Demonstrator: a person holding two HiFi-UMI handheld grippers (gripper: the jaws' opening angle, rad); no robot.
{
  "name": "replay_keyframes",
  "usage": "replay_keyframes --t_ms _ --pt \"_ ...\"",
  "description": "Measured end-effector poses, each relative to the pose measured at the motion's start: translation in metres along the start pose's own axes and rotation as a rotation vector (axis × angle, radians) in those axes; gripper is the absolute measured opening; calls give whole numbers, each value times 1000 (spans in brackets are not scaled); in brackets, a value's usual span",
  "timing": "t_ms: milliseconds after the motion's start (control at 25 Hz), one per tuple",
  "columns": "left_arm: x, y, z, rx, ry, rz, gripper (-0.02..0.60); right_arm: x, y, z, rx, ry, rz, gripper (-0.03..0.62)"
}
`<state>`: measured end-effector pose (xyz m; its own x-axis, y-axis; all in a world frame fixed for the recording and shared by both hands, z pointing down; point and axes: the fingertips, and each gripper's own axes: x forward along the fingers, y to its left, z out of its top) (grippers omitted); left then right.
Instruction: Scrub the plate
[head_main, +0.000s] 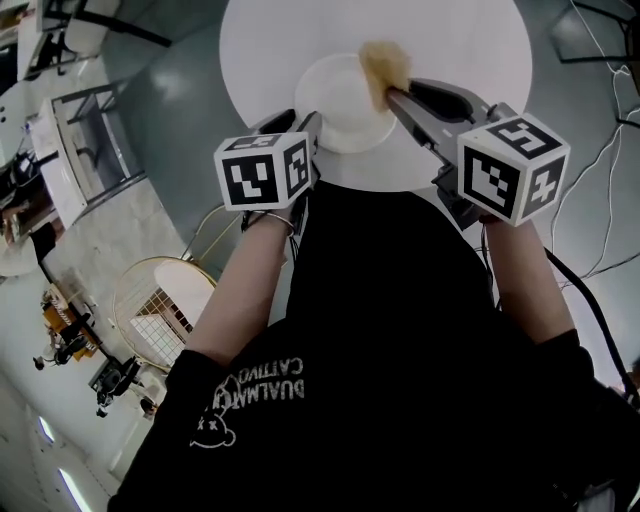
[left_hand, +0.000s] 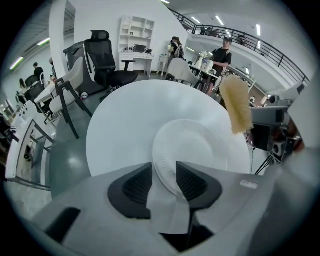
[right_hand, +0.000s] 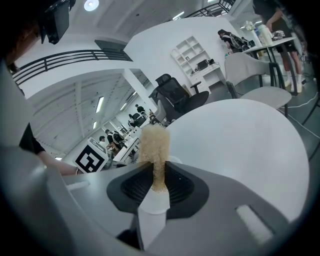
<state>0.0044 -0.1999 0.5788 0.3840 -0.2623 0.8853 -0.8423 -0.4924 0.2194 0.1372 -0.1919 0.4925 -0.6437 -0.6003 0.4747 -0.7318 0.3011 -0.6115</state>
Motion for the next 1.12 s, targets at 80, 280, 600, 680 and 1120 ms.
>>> replay_keyframes --t_ms 80,280,600,680,1120 --pt "1 1 -1 16 3 8 149 -3 2 -1 1 -8 -8 78" --pt "-1 3 -3 22 1 10 140 -9 6 -2 6 -25 -51 78" --pt "-2 7 -6 33 -3 30 113 -7 16 4 7 -45 -132 78" --pt "-3 4 -4 29 5 26 109 -1 21 7 14 -46 -146 78" --pt "-14 11 -6 -44 45 -85 80 78 56 -18 -10 125 -233 77"
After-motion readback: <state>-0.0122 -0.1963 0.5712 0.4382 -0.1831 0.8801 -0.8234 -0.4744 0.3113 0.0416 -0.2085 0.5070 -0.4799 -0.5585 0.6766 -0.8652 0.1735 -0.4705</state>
